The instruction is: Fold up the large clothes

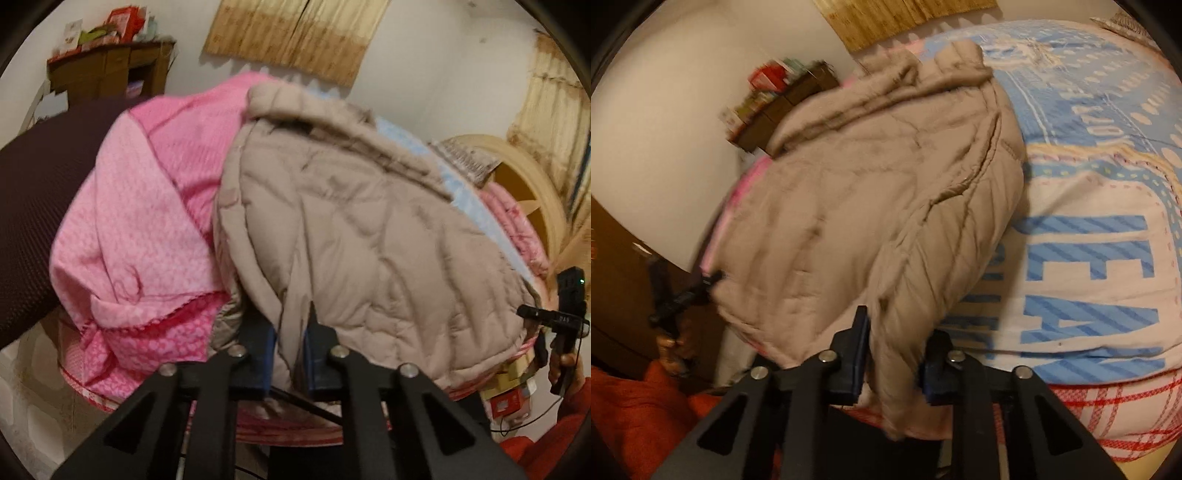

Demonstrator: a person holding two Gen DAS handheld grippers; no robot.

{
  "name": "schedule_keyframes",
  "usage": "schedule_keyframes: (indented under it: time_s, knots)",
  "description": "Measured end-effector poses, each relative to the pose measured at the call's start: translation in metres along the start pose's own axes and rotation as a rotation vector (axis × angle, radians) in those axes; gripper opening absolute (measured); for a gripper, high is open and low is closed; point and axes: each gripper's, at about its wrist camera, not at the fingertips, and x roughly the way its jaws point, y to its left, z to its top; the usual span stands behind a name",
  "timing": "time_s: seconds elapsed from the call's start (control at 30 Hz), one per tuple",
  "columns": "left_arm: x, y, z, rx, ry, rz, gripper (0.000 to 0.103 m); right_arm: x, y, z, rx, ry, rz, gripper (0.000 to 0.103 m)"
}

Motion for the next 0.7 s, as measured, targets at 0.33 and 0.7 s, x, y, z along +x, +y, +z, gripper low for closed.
schedule_keyframes:
  time_s: [0.33, 0.7]
  knots:
    - [-0.046, 0.003, 0.008, 0.108, -0.012, 0.083, 0.018, -0.038, -0.007, -0.019, -0.063, 0.041, -0.033, 0.018]
    - [-0.008, 0.014, 0.171, -0.008, -0.110, 0.145, 0.103, -0.037, 0.008, 0.181, 0.133, -0.260, 0.269, 0.102]
